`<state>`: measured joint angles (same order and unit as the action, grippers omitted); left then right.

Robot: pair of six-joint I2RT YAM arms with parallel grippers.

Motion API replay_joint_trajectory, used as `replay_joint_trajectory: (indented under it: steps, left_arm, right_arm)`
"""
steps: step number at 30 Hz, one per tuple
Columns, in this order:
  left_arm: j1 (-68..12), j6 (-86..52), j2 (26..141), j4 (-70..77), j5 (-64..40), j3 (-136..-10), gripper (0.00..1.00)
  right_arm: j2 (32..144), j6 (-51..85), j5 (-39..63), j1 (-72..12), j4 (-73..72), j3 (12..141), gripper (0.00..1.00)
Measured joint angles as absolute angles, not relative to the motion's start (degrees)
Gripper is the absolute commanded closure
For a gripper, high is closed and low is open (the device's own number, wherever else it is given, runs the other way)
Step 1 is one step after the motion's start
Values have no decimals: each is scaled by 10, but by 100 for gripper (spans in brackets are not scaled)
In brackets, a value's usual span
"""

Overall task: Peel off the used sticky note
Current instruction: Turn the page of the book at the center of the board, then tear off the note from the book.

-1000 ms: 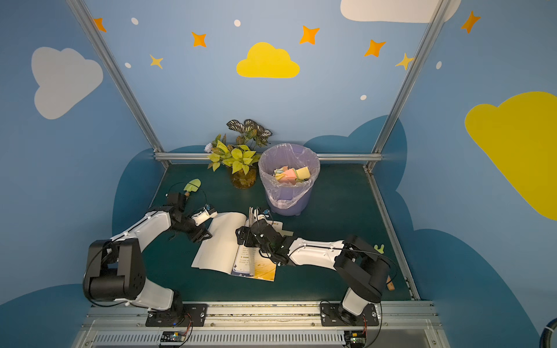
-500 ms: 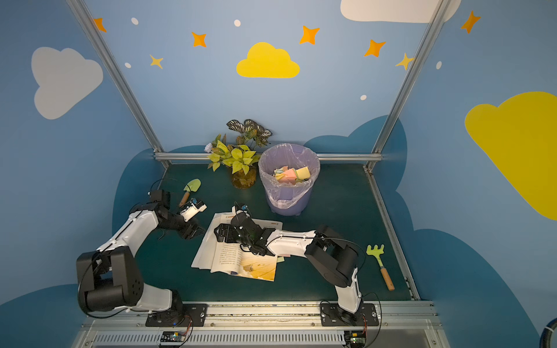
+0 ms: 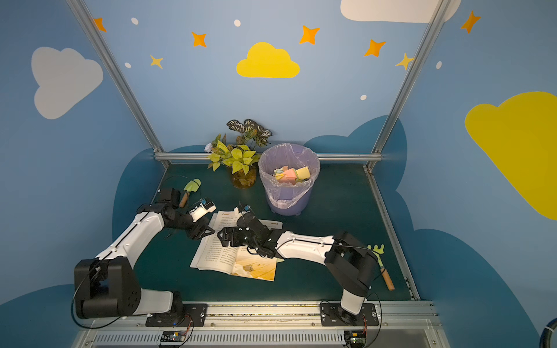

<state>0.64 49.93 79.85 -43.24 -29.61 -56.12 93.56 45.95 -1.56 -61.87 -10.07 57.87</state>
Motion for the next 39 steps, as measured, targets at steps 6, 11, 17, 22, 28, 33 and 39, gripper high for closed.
replay_joint_trajectory:
  steps: [6, 11, 17, 22, 28, 33, 39]
  left_arm:
    - [-88, 464, 799, -417, -262, -562, 31]
    - [-168, 436, 815, -395, -251, -572, 31]
    - [-237, 396, 856, -333, -251, -576, 36]
    - [-261, 336, 941, -302, -265, -634, 44]
    - [-271, 278, 1025, -277, -281, -701, 47]
    - [-288, 250, 1077, -277, -281, -725, 53]
    - [-295, 215, 1111, -280, -281, -746, 61]
  right_arm:
    - [791, 469, -56, -528, -81, 429, 5]
    - [695, 499, -91, -458, -55, 310, 5]
    - [642, 523, -72, -368, -59, 236, 15]
    - [696, 532, 5, -296, -105, 228, 27]
    - [793, 514, 108, -261, -161, 246, 33]
    - [842, 502, 158, -260, -192, 274, 38]
    - [890, 502, 191, -260, -215, 302, 57]
